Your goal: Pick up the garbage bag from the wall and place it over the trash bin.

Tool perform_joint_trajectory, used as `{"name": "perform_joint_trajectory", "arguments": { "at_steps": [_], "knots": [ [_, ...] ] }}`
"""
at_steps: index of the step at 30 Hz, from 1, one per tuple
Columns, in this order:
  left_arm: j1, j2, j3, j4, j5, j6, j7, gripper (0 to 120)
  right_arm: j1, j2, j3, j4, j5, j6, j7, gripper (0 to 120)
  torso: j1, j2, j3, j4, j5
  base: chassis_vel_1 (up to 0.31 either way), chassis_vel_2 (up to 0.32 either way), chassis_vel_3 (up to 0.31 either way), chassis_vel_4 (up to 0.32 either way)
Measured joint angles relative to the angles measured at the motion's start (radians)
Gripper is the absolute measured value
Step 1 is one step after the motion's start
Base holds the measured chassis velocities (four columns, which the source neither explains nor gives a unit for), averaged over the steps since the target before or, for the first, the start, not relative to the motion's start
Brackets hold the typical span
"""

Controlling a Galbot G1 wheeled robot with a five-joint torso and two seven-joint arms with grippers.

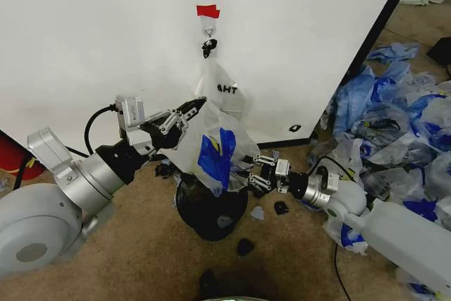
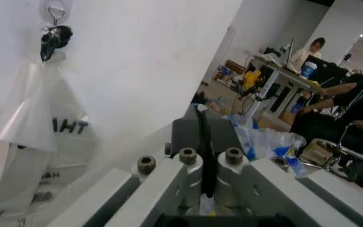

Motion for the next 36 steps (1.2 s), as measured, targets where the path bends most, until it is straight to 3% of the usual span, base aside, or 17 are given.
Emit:
{"name": "perform_joint_trajectory", "arguments": {
  "at_steps": [8,13,23,36],
  "knots": [
    [0.015,-0.007,0.013,0.000,0.016,0.009,0.002,0,-0.011,0.003,-0.002,0.012,0.005,-0.005,-0.005,22,0.000,0.000,0.000,-0.0001,-0.0001,0.000,0.000,0.000,0.000],
    [0.020,-0.008,0.017,0.000,0.023,0.010,0.007,0,-0.017,-0.008,0.008,0.028,0.037,0.001,-0.024,1,0.000,0.000,0.000,0.0000,0.0000,0.000,0.000,0.000,0.000],
    [0.021,-0.006,0.021,0.000,0.038,0.010,0.011,0,-0.020,-0.033,0.025,0.038,0.091,0.005,-0.051,0,0.000,0.000,0.000,0.0000,0.0000,0.000,0.000,0.000,0.000],
    [0.024,-0.025,0.064,0.000,0.108,0.006,0.013,0,-0.077,-0.104,0.086,0.098,0.372,-0.004,-0.249,0,0.000,0.000,0.000,-0.0001,-0.0002,0.000,0.000,0.000,0.000]
  ]
}}
